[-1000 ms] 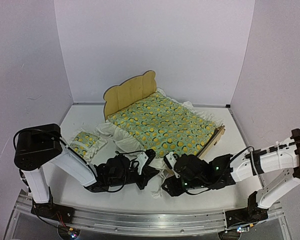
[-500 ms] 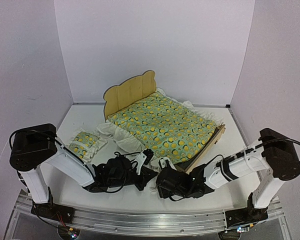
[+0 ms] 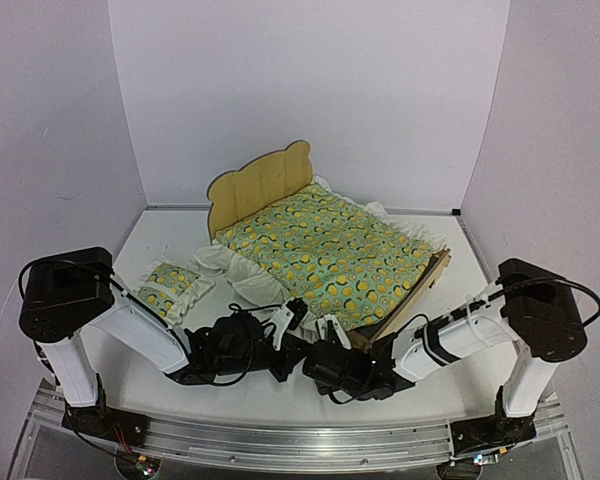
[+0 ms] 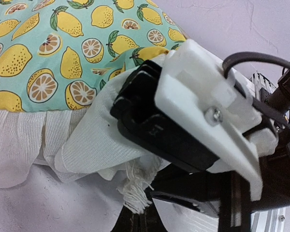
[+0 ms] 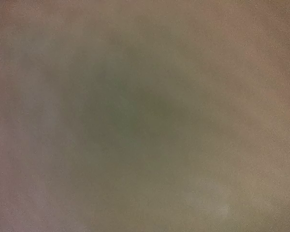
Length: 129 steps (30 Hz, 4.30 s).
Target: Set up the pet bed
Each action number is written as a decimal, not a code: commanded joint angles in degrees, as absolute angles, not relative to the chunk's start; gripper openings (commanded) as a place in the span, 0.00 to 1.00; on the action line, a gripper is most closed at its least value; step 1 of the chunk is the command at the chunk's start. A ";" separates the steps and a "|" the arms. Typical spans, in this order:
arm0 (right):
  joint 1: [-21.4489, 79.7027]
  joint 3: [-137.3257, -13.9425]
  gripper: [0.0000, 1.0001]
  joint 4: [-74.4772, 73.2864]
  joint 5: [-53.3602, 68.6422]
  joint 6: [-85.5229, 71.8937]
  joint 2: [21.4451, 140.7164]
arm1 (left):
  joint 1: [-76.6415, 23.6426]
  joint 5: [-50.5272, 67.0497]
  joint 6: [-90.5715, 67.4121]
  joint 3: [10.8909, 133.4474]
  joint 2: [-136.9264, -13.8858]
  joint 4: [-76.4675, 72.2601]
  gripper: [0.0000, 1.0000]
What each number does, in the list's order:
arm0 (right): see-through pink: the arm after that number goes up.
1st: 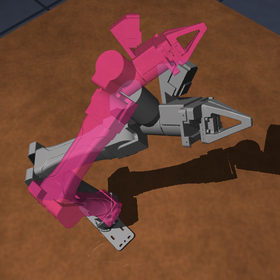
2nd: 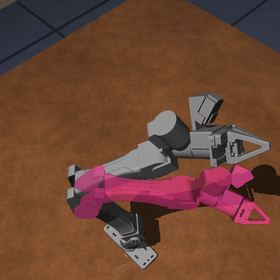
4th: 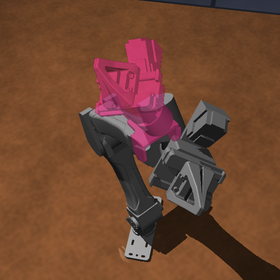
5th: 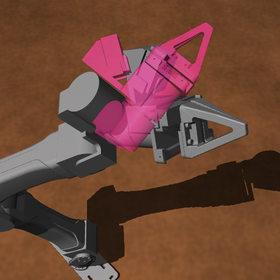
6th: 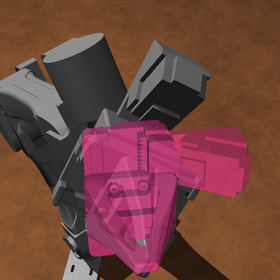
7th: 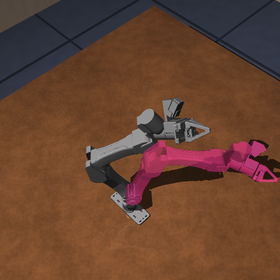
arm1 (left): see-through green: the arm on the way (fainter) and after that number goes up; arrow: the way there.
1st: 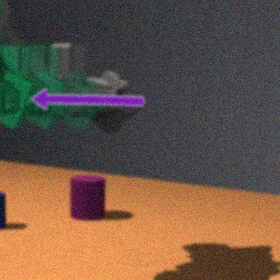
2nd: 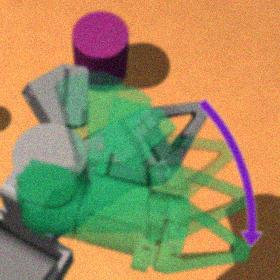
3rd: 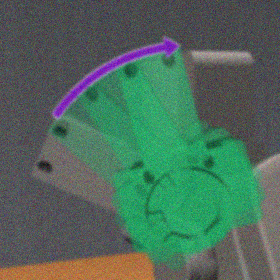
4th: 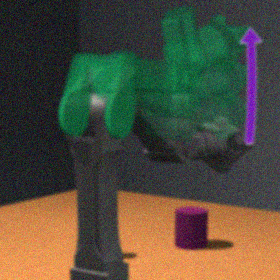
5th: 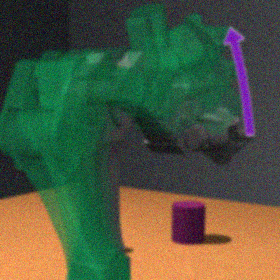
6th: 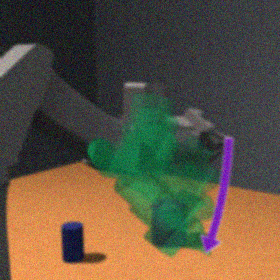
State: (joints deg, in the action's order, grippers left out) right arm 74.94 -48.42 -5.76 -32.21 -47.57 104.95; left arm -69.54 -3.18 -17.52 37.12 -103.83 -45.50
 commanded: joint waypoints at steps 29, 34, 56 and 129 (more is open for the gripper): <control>75.54 -30.06 0.00 -13.76 -26.69 -45.31 80.46 | -72.55 -29.56 4.51 39.18 -85.05 -49.06 0.00; 78.32 -22.15 0.00 -0.72 -27.88 -47.56 83.87 | -72.42 -34.73 10.26 42.18 -84.11 -49.47 0.00; 81.12 -25.95 0.00 -1.91 -31.11 -45.88 87.45 | -72.34 -20.79 7.75 42.10 -74.40 -38.32 0.10; 43.76 -51.99 0.54 -35.77 -13.40 -31.50 61.50 | -84.47 -15.77 21.72 48.77 -112.73 -47.63 0.00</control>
